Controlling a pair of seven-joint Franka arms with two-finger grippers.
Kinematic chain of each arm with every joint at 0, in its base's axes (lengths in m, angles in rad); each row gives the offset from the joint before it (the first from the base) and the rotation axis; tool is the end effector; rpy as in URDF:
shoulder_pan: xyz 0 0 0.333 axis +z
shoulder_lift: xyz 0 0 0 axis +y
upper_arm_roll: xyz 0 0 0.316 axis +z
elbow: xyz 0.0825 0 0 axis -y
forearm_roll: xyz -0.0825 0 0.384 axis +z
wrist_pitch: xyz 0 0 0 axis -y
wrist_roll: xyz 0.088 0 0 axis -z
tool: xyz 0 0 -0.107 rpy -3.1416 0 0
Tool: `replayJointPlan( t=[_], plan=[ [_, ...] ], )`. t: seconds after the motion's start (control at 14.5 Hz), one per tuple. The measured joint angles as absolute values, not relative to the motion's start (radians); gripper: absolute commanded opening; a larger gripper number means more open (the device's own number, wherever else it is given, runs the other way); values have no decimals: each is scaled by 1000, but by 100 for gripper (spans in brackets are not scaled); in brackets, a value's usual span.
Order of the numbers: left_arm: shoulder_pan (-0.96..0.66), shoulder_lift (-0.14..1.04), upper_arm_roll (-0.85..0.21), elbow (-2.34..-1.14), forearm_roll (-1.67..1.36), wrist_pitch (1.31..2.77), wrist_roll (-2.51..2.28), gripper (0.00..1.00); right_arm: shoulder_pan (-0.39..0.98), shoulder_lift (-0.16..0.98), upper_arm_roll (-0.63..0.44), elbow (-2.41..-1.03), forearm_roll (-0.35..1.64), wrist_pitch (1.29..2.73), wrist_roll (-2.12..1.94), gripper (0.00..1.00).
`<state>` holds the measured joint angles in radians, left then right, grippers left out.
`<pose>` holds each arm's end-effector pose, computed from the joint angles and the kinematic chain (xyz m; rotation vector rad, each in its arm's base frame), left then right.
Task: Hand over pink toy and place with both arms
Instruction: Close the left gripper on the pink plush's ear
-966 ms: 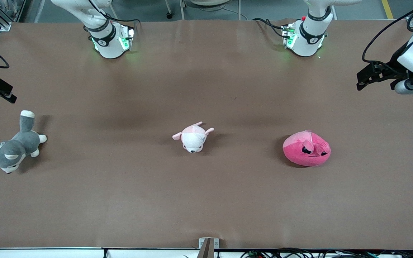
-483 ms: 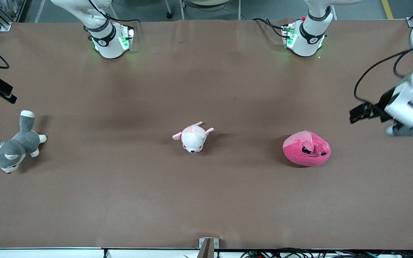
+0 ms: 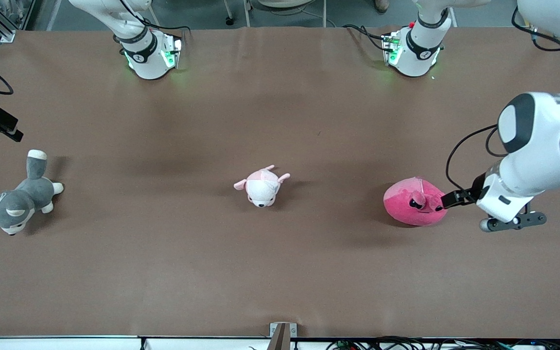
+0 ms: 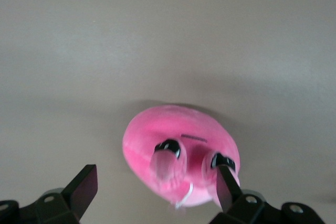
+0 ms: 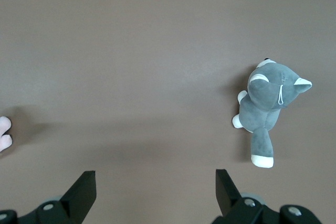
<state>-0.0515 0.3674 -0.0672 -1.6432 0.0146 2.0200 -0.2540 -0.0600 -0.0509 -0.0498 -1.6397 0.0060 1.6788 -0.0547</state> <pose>0.6580 -0.0729 0.4037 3.1220 0.2089 0.0126 0.5457 -0.0603 0.6297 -3.1361 0.0871 -0.1418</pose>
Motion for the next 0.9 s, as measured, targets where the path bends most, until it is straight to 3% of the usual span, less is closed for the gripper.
replayJointPlan(
  t=[0.21,0.48,0.9],
  plan=[
    [-57,395,-72,-1680,14,2055,-259,94,-61,-51,-50,-1643,6,1680,-55,100],
    [-57,403,-73,-1708,14,2056,-263,49,-61,-51,-50,-1644,6,1681,-55,100],
    [-57,408,-73,-1724,-31,2054,-278,1,-61,-51,-50,-1644,6,1681,-55,100]
  ],
)
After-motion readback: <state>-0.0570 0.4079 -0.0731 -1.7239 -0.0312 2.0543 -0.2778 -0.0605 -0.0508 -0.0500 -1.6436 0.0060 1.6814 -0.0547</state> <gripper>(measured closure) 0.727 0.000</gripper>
